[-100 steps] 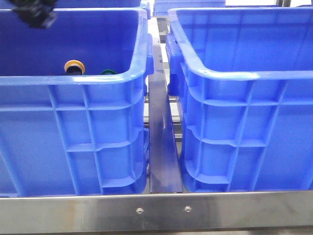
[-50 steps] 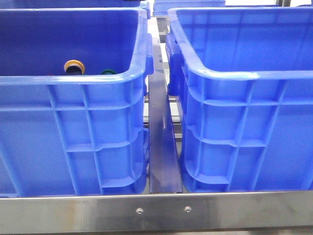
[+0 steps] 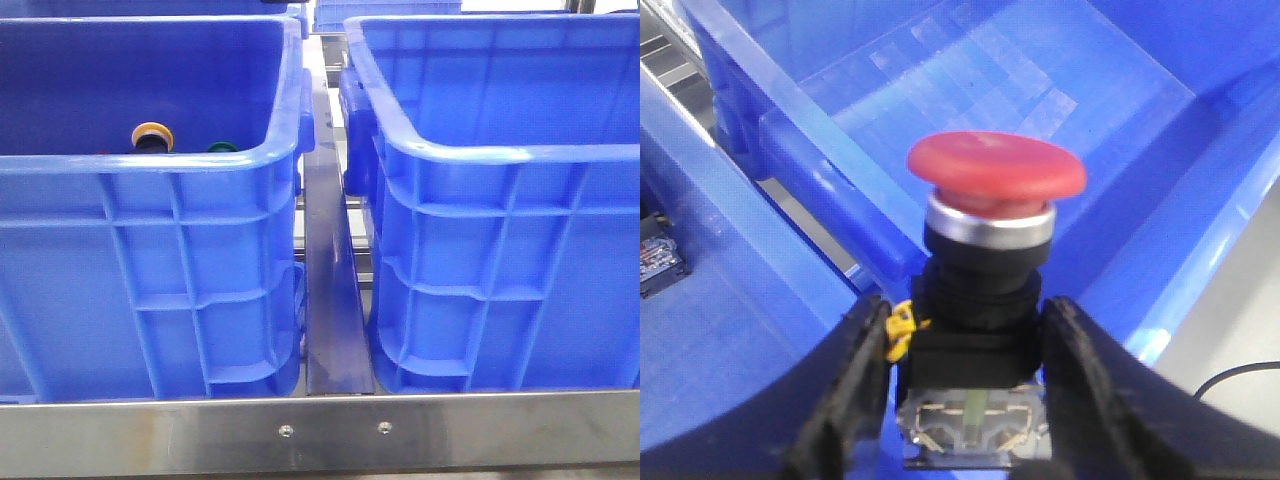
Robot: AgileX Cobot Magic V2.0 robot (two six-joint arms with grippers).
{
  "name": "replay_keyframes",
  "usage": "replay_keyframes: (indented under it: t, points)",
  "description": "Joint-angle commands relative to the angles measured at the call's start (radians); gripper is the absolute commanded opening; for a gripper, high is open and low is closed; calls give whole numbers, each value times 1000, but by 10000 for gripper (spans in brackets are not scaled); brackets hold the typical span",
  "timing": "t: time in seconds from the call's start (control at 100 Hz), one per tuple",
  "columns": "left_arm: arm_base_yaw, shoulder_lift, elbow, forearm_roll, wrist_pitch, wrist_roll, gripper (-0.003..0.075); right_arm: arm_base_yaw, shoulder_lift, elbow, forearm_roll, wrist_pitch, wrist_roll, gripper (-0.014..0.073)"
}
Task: Pick red and yellow buttons and place in box
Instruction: 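Move the red button toward the right gripper and hand it over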
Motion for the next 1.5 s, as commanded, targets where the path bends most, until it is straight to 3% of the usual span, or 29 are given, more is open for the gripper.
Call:
replay_keyframes:
  t: [0.0, 0.21, 0.31, 0.45, 0.57, 0.64, 0.85, 0.96, 1.1, 1.24, 1.49]
  points:
    - [-8, -29, -30, -11, -70, -2, 115, 1, 80, -121, -6, 50, 7, -68]
    - [-8, -29, -30, -11, -61, -2, 115, 1, 286, -312, 17, 236, 6, -60]
    - [-8, -29, -30, -11, -55, -2, 115, 1, 384, -394, 63, 314, -2, 6]
    - [-8, -29, -30, -11, -48, -2, 115, 1, 509, -481, 143, 354, -6, 218]
    - [-8, -29, -30, -11, -48, -2, 115, 1, 592, -541, 248, 383, -9, 467]
    - [-8, -29, -30, -11, -48, -2, 116, 1, 633, -567, 326, 388, -9, 538]
    - [-8, -29, -30, -11, -40, -2, 116, 52, 734, -635, 718, 401, -186, 540]
    - [-8, -29, -30, -11, -27, -2, 115, 106, 819, -679, 959, 461, -307, 540]
    - [-8, -29, -30, -11, -27, -2, 116, 179, 960, -748, 1174, 526, -425, 540]
    - [-8, -29, -30, -11, -27, -2, 116, 266, 1090, -818, 1277, 531, -509, 540]
    - [-8, -29, -30, -11, -27, -2, 116, 363, 1272, -940, 1281, 564, -515, 540]
